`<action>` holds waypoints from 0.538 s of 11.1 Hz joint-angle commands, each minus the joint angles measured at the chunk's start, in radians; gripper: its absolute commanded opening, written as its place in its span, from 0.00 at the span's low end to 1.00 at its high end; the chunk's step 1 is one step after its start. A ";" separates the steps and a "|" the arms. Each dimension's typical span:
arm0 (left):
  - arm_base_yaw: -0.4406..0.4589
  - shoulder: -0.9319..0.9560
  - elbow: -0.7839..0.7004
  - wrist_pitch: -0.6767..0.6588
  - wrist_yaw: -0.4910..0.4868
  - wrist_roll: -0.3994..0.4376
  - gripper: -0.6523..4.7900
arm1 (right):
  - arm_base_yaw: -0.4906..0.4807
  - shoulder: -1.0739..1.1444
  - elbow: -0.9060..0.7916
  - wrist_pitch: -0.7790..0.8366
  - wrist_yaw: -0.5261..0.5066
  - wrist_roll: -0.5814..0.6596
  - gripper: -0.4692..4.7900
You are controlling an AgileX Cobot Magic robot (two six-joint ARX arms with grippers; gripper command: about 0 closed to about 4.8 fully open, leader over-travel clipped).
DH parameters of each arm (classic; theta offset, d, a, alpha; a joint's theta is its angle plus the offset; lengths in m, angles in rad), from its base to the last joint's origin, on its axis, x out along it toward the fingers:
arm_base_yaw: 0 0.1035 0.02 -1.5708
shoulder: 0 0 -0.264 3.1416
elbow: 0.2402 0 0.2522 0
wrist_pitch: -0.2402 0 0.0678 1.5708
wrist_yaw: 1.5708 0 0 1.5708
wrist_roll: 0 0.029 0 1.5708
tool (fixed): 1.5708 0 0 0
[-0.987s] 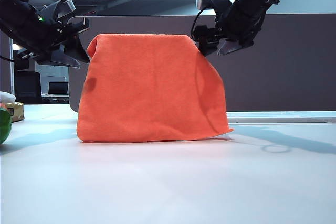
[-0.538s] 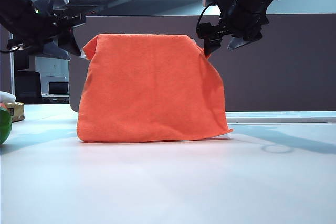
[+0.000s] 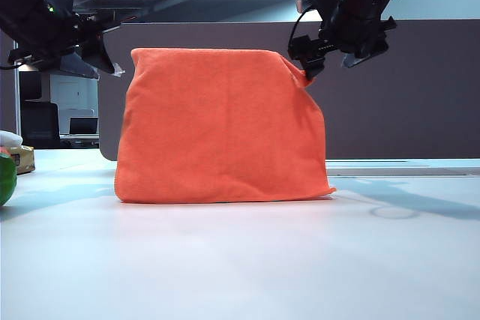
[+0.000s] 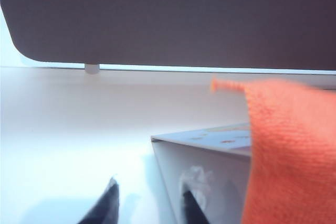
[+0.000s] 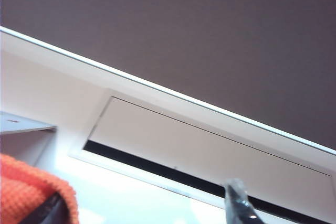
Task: Pick up the cloth from the table and use it to cover the mirror.
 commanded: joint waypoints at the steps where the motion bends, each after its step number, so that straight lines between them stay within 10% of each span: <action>1: 0.000 -0.010 0.003 0.016 -0.003 -0.001 0.40 | 0.000 -0.008 0.004 0.010 0.026 0.002 0.80; 6: 0.000 -0.035 0.003 0.029 -0.107 0.000 0.38 | 0.001 -0.008 0.004 0.008 -0.050 0.001 0.80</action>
